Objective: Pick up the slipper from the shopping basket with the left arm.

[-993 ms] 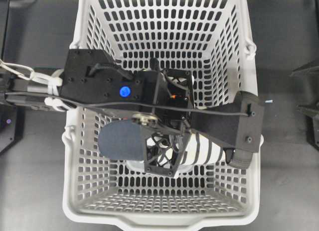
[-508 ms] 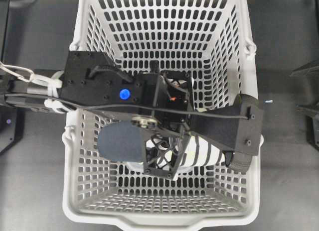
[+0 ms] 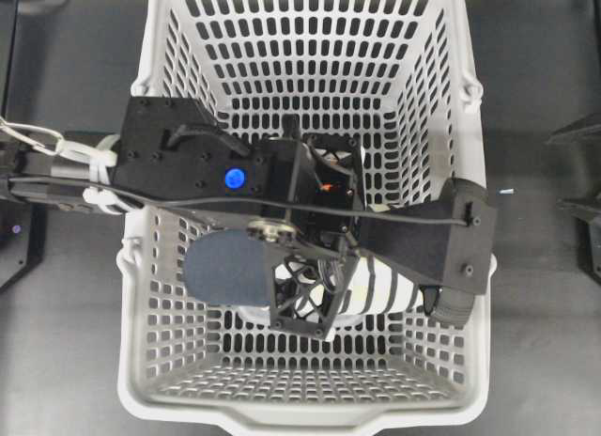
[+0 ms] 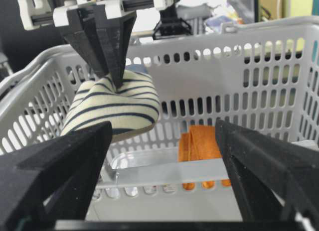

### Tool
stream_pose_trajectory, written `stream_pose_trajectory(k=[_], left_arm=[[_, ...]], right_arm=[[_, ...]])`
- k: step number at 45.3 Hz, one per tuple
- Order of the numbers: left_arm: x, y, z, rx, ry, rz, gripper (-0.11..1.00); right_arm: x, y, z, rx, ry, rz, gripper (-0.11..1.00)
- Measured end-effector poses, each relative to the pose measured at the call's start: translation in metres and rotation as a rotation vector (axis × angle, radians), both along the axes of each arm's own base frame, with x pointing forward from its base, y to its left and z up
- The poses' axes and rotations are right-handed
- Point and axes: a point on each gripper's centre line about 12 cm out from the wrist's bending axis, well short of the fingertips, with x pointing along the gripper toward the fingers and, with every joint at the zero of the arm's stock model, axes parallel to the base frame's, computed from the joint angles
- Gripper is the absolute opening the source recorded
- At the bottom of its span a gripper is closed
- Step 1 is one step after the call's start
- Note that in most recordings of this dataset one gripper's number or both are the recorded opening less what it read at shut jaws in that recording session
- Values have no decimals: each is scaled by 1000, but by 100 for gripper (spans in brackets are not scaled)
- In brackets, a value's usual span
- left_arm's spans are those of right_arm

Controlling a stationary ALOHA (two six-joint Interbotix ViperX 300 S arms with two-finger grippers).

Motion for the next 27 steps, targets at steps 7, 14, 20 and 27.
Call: stream_pose_trajectory(k=[7,14,20,27], left_arm=[[0,0,0,0,2,0,6],[0,0,0,0,2,0,6],[-1,0,0,2,11,0,6],[-4,1,-1,5,35,1,6]], right_arm=[[0,0,0,2,0,0,80],[0,0,-4,21,9,-1,80],[0,0,-7,24,17,-1,80],[0,0,-7,24,16,-1,80]])
